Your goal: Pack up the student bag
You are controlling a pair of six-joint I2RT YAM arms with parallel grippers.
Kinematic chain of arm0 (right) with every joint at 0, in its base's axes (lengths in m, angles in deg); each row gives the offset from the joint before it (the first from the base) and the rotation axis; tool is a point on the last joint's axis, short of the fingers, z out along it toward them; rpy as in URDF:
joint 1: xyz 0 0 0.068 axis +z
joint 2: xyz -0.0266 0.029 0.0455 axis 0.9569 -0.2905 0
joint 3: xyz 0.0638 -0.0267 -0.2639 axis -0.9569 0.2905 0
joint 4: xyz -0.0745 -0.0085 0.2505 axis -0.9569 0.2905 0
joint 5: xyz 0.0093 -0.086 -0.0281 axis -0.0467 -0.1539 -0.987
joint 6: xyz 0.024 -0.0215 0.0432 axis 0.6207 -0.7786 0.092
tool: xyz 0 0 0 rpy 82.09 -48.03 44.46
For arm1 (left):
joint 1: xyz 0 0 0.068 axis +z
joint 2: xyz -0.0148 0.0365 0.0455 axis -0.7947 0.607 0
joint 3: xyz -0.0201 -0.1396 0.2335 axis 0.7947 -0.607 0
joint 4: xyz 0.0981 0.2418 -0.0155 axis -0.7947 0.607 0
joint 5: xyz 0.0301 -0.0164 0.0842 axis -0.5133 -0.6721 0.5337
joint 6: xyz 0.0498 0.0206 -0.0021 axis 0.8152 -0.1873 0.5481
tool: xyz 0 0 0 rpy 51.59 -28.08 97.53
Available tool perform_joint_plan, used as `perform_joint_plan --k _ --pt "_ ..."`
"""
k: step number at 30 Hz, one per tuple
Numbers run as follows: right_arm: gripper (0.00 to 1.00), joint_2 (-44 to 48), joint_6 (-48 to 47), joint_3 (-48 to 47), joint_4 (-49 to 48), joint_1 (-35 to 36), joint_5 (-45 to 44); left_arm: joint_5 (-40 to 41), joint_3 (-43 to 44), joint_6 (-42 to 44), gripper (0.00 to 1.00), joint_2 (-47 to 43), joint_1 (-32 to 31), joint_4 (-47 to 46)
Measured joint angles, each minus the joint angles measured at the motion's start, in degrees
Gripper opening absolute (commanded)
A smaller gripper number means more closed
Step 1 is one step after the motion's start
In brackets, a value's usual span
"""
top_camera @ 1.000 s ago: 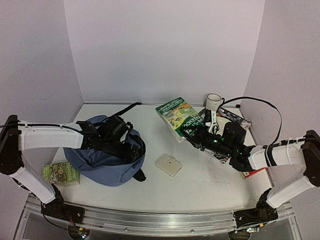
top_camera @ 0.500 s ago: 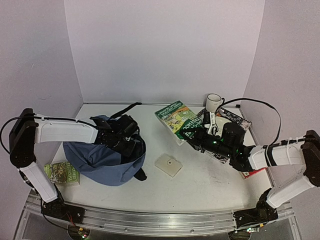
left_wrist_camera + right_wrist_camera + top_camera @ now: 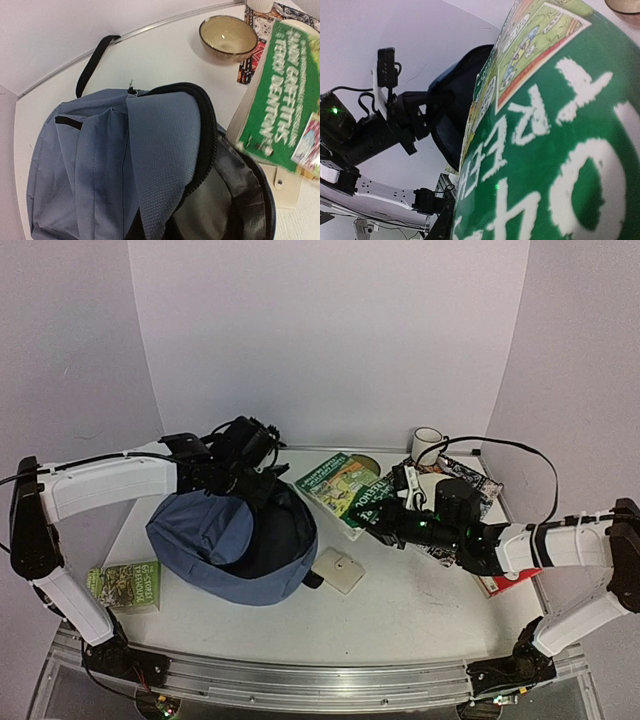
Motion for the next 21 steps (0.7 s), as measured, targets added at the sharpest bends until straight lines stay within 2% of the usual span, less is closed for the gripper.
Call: perform_joint_plan --k 9,21 --pt "0.00 -6.91 -0.20 -5.17 0.61 3.71 2.32 -1.69 7.23 3.97 0.00 0.00 0.00 1.23" --pt "0.00 -17.23 -0.23 -14.25 2.78 7.16 3.20 -4.94 11.76 0.21 0.00 0.43 0.03 2.79"
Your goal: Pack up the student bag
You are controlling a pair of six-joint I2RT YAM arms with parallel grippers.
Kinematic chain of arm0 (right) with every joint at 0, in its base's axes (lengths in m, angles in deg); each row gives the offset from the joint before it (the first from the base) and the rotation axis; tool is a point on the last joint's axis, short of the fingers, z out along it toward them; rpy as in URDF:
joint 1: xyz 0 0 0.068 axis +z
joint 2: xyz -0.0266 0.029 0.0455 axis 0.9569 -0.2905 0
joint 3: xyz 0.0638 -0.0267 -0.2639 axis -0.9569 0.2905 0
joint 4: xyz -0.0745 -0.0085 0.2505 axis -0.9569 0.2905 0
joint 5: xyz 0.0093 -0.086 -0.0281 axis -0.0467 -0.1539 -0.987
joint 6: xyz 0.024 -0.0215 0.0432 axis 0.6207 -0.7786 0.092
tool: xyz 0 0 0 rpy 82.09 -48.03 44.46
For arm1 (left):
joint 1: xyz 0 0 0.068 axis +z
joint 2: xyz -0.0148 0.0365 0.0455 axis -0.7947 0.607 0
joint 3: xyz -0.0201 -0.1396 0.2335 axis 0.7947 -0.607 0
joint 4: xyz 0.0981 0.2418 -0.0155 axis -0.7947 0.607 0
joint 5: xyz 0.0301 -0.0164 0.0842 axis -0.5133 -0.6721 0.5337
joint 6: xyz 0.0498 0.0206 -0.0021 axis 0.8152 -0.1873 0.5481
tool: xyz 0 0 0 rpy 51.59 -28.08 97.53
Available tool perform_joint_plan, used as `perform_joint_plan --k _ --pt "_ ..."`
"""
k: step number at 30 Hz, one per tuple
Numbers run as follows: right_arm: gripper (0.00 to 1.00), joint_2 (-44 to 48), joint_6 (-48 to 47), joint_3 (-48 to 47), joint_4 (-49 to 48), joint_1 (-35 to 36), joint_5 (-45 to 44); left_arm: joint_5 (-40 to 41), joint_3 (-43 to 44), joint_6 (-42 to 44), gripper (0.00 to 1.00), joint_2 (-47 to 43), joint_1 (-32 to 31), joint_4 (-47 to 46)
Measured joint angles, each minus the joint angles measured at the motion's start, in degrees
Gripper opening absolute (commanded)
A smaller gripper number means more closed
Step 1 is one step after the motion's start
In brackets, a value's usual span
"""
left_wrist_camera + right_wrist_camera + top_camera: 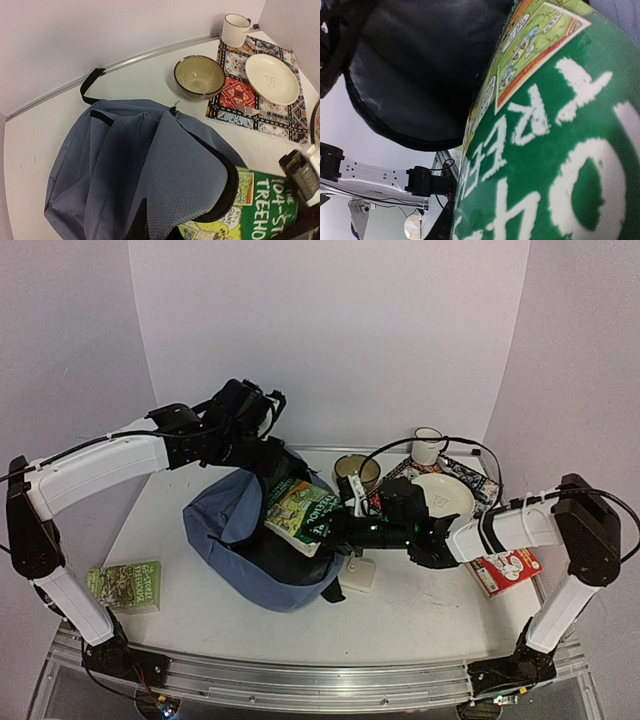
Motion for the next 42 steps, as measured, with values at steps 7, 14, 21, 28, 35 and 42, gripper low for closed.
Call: perform_joint_plan --k 7,14,21,28,35,42 --pt "0.00 -1.17 -1.45 -2.82 3.79 2.98 -0.92 0.13 6.03 -4.55 0.00 4.31 1.64 1.18" --pt "0.00 -2.29 -1.42 -3.78 5.40 3.87 -4.23 -5.72 6.36 -7.33 0.00 4.98 2.09 1.62" --pt "0.00 -9.83 0.42 -10.45 6.33 3.57 -7.80 -10.30 4.13 -9.84 0.00 2.19 2.11 1.65" --pt "0.00 -15.69 1.31 -16.79 6.24 3.06 -10.20 -13.27 2.01 -11.18 0.00 -1.72 2.09 1.65" --pt "0.01 -22.19 3.78 -22.82 5.11 2.31 -10.60 -14.37 1.46 -11.51 0.00 -2.16 2.09 1.59" --pt "0.37 -29.30 6.14 -27.92 7.36 1.97 -11.29 -14.26 -0.06 -11.49 0.00 -2.16 2.11 0.40"
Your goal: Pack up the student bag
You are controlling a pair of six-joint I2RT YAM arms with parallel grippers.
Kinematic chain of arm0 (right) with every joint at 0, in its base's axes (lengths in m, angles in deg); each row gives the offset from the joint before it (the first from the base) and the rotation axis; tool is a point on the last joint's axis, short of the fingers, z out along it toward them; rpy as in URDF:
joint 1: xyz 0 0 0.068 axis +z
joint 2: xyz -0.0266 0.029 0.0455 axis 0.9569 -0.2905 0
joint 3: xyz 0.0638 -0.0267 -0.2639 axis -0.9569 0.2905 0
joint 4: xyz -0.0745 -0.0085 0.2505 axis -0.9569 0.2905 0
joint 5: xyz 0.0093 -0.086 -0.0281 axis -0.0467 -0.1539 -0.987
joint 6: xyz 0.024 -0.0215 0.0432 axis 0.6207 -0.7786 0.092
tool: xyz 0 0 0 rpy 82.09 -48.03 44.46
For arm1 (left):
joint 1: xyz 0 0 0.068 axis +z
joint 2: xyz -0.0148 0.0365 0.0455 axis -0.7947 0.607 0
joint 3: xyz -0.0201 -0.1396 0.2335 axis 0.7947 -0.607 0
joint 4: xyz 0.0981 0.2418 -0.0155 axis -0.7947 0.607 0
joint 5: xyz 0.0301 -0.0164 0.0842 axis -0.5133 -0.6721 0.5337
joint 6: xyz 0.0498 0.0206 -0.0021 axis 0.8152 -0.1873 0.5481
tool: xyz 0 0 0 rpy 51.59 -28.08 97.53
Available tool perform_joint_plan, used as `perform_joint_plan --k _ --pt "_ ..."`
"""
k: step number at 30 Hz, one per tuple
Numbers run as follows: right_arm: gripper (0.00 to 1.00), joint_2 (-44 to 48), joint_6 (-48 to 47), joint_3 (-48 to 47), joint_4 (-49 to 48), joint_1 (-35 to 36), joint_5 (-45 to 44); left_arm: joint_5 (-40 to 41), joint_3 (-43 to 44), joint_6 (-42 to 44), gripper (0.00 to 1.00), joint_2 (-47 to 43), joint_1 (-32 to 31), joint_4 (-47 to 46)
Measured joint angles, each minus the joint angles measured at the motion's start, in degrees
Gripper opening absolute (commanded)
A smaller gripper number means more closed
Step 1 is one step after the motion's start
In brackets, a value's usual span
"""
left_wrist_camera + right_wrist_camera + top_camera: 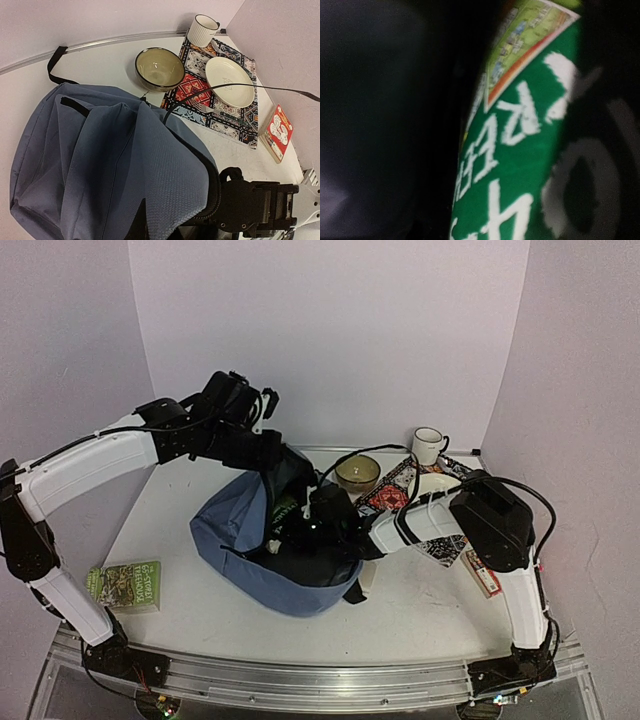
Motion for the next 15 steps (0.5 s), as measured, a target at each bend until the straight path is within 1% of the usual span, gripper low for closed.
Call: perform_joint_plan --k 2,4,5,11,15 --pt "0.51 -0.79 0.42 -1.41 1.25 -0.02 -0.18 0.25 -0.74 0.00 0.00 0.00 -0.01 -0.68" --pt "0.62 -0.90 0.81 -1.92 2.88 -0.02 -0.39 0.81 -1.48 0.01 0.00 0.00 -0.02 -1.41" --pt "0.66 -0.90 0.88 -2.05 3.66 -0.02 -0.40 1.15 -1.86 0.02 0.00 0.00 -0.02 -1.76" --pt "0.79 -0.65 -0.22 -1.74 8.16 -0.02 -0.44 3.36 -3.14 0.18 0.00 0.02 0.04 -2.56" --pt "0.88 1.26 -1.26 0.06 10.25 -0.02 -0.20 4.32 -4.01 0.20 0.00 0.02 0.75 -3.12"
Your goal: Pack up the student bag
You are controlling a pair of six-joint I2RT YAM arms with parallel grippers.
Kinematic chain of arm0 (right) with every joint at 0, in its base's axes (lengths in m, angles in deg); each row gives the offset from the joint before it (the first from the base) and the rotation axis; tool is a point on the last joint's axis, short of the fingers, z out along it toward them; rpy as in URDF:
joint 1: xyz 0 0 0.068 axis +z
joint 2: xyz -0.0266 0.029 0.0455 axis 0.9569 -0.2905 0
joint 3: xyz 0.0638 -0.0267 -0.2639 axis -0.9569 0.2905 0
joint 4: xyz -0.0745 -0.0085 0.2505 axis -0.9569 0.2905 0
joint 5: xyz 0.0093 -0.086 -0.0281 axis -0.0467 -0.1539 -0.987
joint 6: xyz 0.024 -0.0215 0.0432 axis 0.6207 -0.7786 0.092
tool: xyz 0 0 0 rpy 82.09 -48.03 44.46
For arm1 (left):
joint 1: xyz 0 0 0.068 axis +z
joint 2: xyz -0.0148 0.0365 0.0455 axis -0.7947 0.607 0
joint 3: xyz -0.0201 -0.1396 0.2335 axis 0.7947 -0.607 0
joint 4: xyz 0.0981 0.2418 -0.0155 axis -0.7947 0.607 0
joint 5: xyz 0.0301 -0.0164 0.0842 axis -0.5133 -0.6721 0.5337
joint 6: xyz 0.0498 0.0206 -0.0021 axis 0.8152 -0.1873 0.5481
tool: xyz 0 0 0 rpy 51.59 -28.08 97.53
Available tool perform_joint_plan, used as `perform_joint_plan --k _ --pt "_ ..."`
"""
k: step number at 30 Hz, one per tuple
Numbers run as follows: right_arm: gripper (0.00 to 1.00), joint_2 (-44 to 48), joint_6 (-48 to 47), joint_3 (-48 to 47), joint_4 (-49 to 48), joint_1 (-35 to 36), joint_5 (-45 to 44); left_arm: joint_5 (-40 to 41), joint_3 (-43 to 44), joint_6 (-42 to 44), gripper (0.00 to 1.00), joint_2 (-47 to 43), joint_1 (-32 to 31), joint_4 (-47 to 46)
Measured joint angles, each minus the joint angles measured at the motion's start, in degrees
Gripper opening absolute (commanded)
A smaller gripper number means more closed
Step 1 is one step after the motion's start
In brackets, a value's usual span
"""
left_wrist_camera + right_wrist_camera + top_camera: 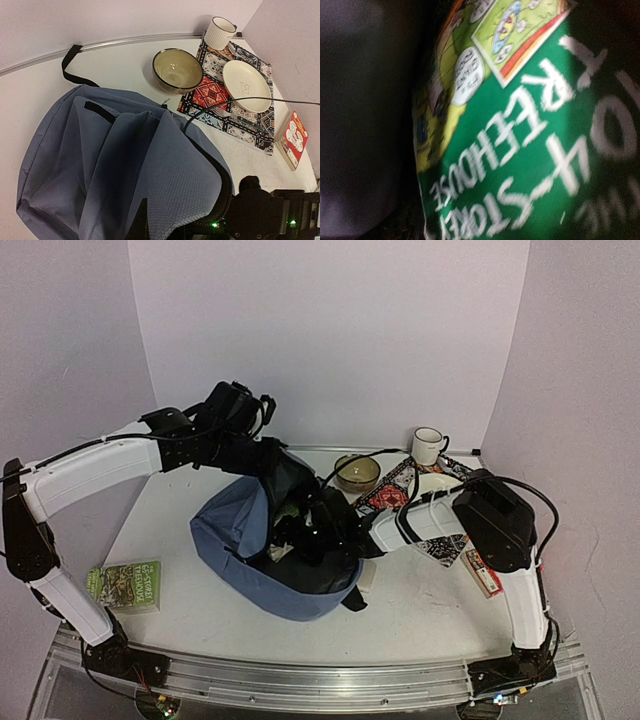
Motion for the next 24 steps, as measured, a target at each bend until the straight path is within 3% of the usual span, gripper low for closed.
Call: perform_joint_plan --k 10,24 --pt "0.97 9.02 -3.48 7.88 3.40 0.00 0.90 0.66 -2.90 0.49 0.01 0.62 4.15 -1.90" --pt "0.98 25.30 -15.00 16.43 4.86 0.00 -2.87 8.52 -4.44 3.87 0.23 10.77 9.77 -4.27"
